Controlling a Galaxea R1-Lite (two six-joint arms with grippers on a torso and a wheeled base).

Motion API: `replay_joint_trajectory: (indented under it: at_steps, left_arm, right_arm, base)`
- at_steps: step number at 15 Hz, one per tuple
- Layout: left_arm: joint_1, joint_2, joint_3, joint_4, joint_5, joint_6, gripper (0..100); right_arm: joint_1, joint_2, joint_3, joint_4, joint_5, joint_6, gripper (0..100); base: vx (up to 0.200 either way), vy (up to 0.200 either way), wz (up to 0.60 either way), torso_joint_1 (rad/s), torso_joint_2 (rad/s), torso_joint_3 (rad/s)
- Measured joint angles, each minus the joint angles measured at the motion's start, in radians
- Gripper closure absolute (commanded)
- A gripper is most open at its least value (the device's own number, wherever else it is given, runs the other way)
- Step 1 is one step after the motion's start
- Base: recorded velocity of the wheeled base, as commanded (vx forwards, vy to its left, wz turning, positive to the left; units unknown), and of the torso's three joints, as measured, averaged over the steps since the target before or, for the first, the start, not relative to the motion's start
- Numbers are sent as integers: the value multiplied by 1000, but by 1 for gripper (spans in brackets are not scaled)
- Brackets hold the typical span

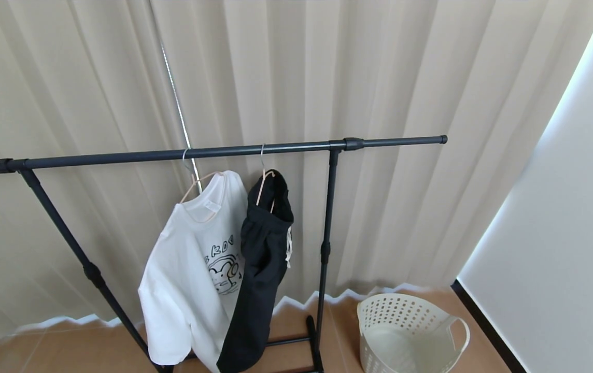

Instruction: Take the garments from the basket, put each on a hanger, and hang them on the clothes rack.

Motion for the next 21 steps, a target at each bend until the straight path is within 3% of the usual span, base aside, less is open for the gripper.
replay_joint_trajectory:
  at_steps: [2,6,9,12,21]
  left_arm:
    - [107,-99,-3,9,2,17,0]
    - [196,-272,-2,9,-13,23,0]
    - [206,-314,1,6,-13,0,0]
    - [207,-326,1,3,-11,-44,0]
    - [207,-328,1,2,-11,-45,0]
  right_arm:
    - [-90,-68,-1,4,1,-1,0]
    - [-160,-168,-1,2,-3,7,0]
    - [-167,-188,-1,0,4,56,0]
    - [-168,-192,-1,0,5,54,0]
    - [-168,-193,-2,0,5,53,0]
  base:
    - [0,0,0,0,0,0]
    - [0,0,0,0,0,0]
    - [0,0,0,0,0,0]
    - [0,0,0,0,0,0]
    - [0,0,0,0,0,0]
